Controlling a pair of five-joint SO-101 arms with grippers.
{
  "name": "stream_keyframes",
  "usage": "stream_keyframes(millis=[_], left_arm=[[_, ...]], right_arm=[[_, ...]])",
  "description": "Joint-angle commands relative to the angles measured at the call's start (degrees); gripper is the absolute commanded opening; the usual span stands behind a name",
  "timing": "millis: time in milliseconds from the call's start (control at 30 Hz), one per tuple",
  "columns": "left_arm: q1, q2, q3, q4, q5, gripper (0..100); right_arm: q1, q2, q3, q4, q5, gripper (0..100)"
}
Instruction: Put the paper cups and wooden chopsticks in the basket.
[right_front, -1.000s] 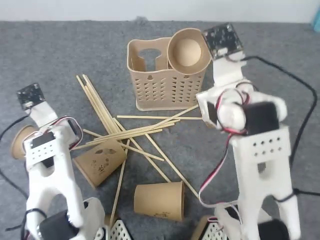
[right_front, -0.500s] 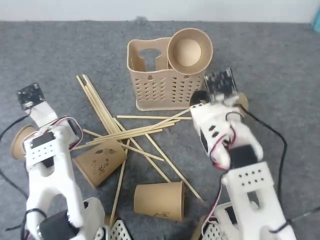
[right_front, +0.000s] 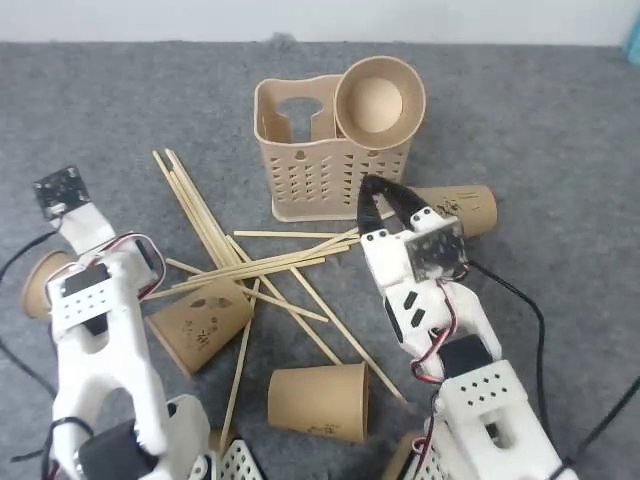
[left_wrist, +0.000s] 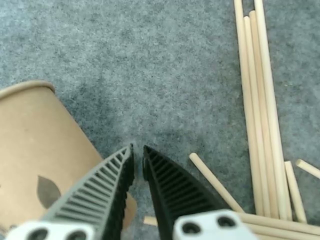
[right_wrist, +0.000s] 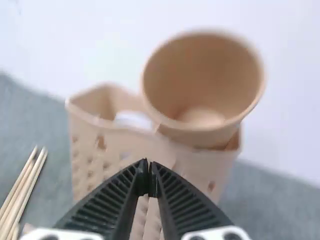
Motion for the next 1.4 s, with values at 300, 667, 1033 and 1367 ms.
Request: stream_keyframes(millis=[300,667,1033,1367], left_arm=[[-0.26,0.18,-1.27,-1.41,0.00,3],[-0.26,0.18,-1.27,-1.32,0.00,3],[-0.26,-0.18,-0.48,-1.32,0.00,3],[-0.26,0.00,-0.66,-1.41,0.00,3]], right_arm=[[-0.04,1.63,-1.41,-5.49,-0.18,0.7],[3.82,1.71,-3.69,-4.97,-0.44,0.7],[6.20,9.01,-8.35,-5.32,-0.44,0.7],[7.43,16.31,-14.68,-7.87,-0.53,0.7]])
